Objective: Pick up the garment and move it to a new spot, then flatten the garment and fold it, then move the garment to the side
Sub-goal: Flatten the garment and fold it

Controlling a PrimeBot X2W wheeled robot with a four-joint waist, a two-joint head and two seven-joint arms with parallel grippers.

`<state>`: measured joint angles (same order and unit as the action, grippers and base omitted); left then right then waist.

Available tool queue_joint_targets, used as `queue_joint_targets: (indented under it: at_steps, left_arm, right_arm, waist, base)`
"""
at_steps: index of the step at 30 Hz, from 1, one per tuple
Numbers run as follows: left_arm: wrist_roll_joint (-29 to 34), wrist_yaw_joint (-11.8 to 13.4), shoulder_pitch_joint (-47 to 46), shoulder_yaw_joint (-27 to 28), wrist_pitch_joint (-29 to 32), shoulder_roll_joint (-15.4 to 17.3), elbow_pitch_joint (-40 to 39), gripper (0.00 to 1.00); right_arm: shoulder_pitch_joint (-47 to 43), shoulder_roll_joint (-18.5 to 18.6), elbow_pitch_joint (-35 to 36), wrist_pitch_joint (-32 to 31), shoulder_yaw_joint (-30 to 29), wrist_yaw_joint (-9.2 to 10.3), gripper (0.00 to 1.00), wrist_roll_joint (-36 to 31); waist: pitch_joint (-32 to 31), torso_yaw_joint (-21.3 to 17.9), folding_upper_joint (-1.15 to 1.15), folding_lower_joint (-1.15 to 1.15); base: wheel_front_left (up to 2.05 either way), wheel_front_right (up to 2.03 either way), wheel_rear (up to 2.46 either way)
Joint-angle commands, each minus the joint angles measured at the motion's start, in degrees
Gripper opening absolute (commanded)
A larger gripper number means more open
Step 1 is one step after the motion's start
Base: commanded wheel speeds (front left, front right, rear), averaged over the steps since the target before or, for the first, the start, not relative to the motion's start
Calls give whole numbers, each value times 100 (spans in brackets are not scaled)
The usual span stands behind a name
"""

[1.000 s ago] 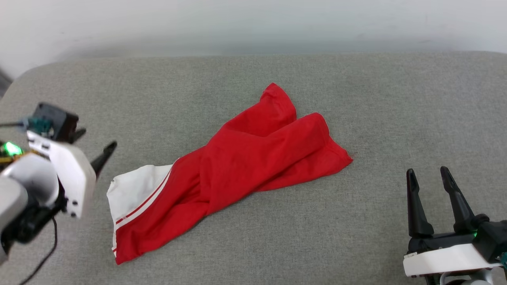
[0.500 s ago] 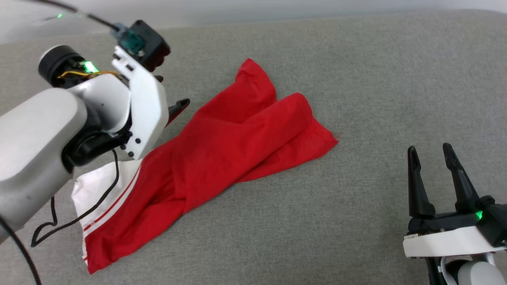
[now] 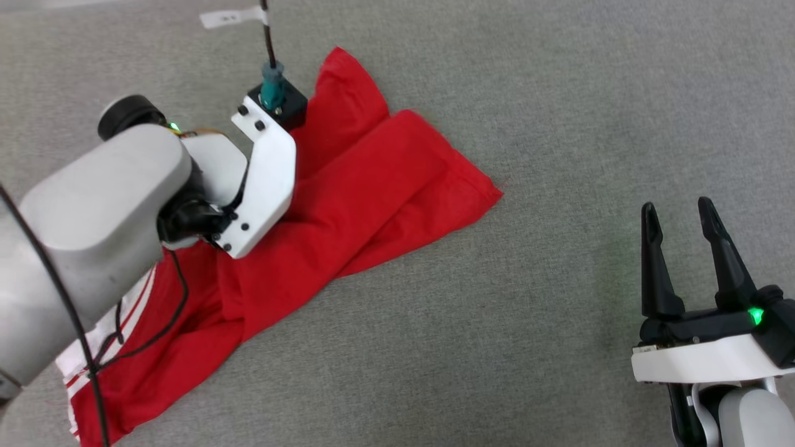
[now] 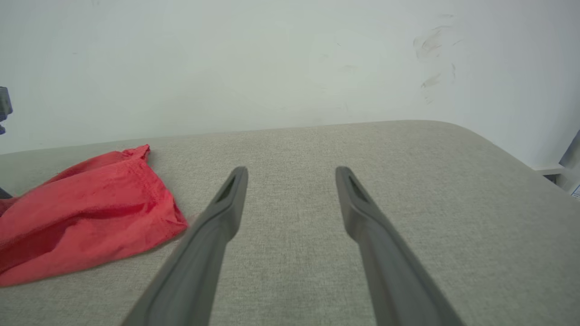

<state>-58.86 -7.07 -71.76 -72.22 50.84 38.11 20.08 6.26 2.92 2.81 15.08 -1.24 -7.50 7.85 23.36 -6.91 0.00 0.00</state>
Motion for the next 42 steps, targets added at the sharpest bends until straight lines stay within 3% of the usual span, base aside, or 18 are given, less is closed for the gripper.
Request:
queue_joint_targets:
  at_steps: [1,7,8,9,16,22,27,35,42]
  left_arm:
    - [69,-27,115,-48,66,-54,57,100]
    - [382,-38,621,-184,280,-153,-48,100]
    - [491,-41,684,-199,271,-146,-113,40]
    - [535,-45,671,-198,165,-128,-157,0]
    - [861,-26,-135,-111,-1192,-6,-191,0]
    - [911,-27,-664,-114,-2064,-222,-129,0]
    - [1300,-28,-729,-119,-2622,-566,-367,0]
    - [1943,-28,457,-118,-2980,-1351,-736,0]
    - [2579,-28,2054,-114,-2567,-1933,-867,0]
  right_arm:
    - [92,-7,18,13,9,2,100,16]
    - [162,-7,-6,13,26,2,100,43]
    - [160,-7,-12,13,23,2,100,45]
    - [153,-7,-18,13,23,2,100,40]
    - [-7,-7,-67,13,-18,2,100,-14]
    - [-122,-6,-87,13,36,2,100,-45]
    - [-194,-7,-72,13,48,2,100,-43]
    - [-244,-7,-56,13,28,2,100,33]
    - [-224,-6,-73,13,8,2,100,74]
  waist:
    - [72,-55,0,0]
    - [147,-129,0,0]
    - [138,-134,0,0]
    - [118,-139,0,0]
    - [-260,-70,0,0]
    - [-589,0,0,0]
    - [-690,-1,0,0]
    - [-698,-75,0,0]
    - [-638,-168,0,0]
  base:
    - [0,0,0]
    - [0,0,0]
    - [0,0,0]
    - [0,0,0]
    - [0,0,0]
    - [0,0,0]
    - [0,0,0]
    - [0,0,0]
    - [0,0,0]
